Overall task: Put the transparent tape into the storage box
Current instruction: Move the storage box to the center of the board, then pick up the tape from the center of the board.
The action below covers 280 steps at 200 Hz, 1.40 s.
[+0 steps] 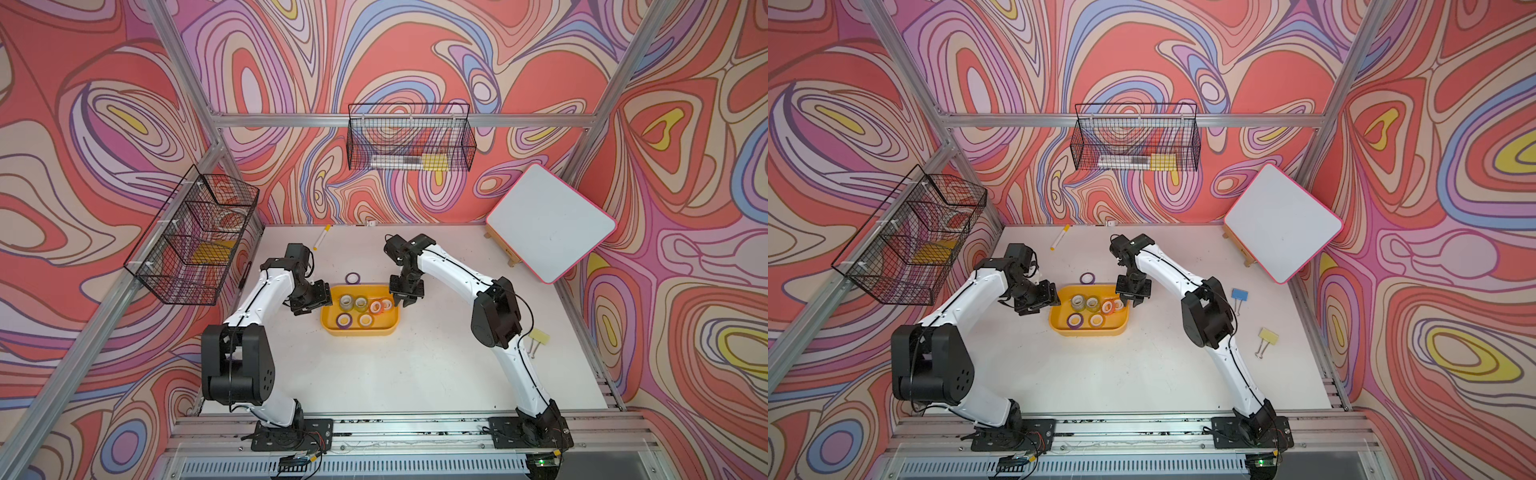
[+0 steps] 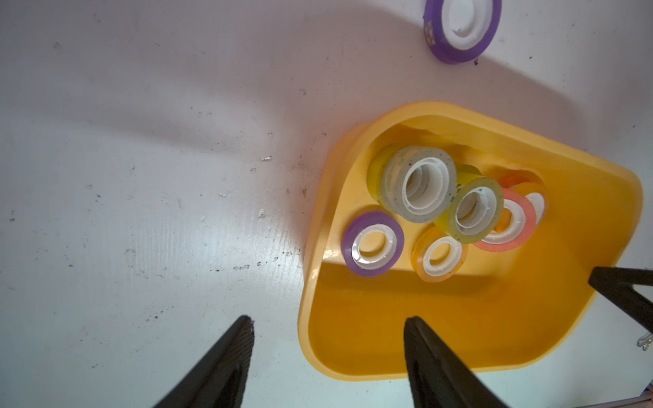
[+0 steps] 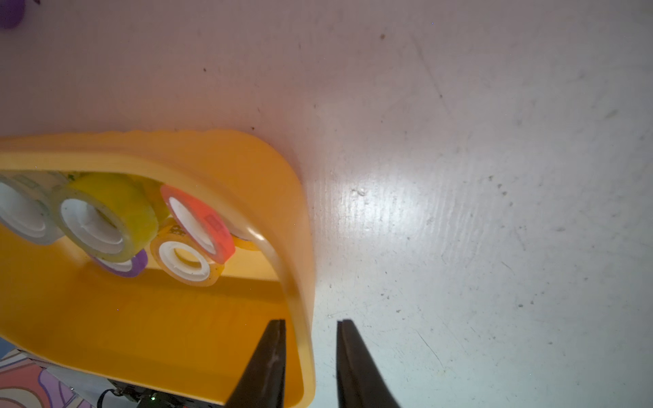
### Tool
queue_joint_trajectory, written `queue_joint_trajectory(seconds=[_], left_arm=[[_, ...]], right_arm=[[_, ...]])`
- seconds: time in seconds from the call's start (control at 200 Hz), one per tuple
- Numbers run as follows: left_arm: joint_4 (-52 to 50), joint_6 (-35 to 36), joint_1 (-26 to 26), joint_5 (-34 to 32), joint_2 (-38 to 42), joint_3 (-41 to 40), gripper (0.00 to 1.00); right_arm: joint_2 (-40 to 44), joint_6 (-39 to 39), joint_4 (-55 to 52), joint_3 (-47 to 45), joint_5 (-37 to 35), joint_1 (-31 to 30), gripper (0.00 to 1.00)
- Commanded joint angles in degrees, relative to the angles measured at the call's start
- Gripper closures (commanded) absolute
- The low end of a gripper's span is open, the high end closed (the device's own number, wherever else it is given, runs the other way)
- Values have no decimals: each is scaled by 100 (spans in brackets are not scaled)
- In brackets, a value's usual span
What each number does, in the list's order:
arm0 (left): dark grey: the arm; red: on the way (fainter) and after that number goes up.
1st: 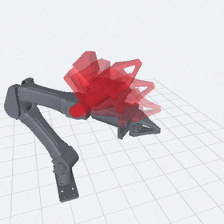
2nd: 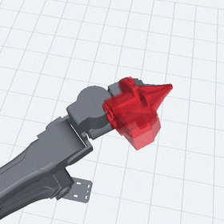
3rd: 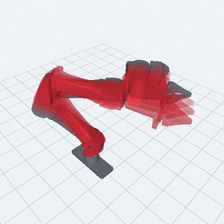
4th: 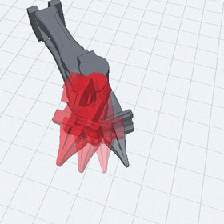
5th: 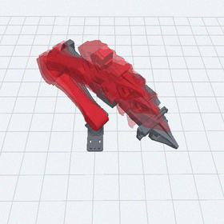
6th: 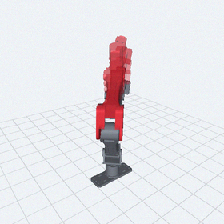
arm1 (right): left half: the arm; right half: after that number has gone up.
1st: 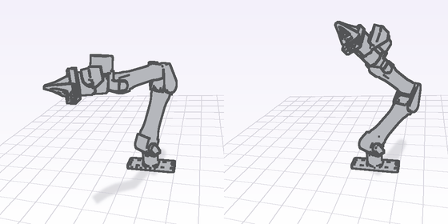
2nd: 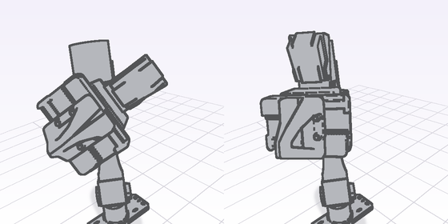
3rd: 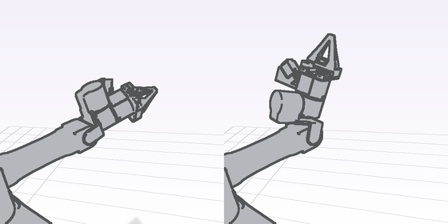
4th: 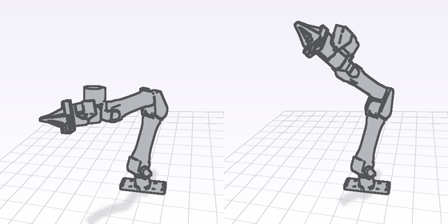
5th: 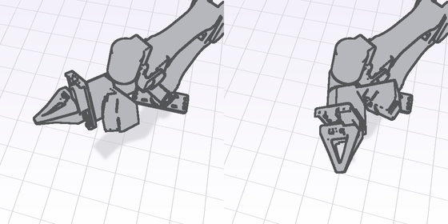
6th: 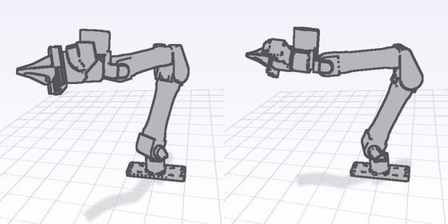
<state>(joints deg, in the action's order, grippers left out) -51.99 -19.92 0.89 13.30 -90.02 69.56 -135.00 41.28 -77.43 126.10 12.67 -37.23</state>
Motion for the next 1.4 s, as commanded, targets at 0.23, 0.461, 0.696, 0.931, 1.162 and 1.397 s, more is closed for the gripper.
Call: queue_joint_trajectory(seconds=[0.23,0.461,0.696,0.931,1.162,1.397], left_arm=[[-151,182,-1,-81,132,440,28],[-10,-40,64,-144,-58,646,28],[429,-21,503,-249,-455,932,30],[440,4,814,-437,-1097,1494,31],[548,37,957,-624,-1497,1751,31],[789,304,1142,-1176,-1984,2025,29]], right_arm=[[343,-198,352,-769,-53,334,100],[984,-596,496,-1689,-83,813,100],[1426,-1376,453,-2335,-149,1232,100],[1694,-1912,395,-2612,-178,1558,100],[1843,-1955,378,-2440,-108,1636,61],[2120,-1823,173,-2026,-135,1632,41]])
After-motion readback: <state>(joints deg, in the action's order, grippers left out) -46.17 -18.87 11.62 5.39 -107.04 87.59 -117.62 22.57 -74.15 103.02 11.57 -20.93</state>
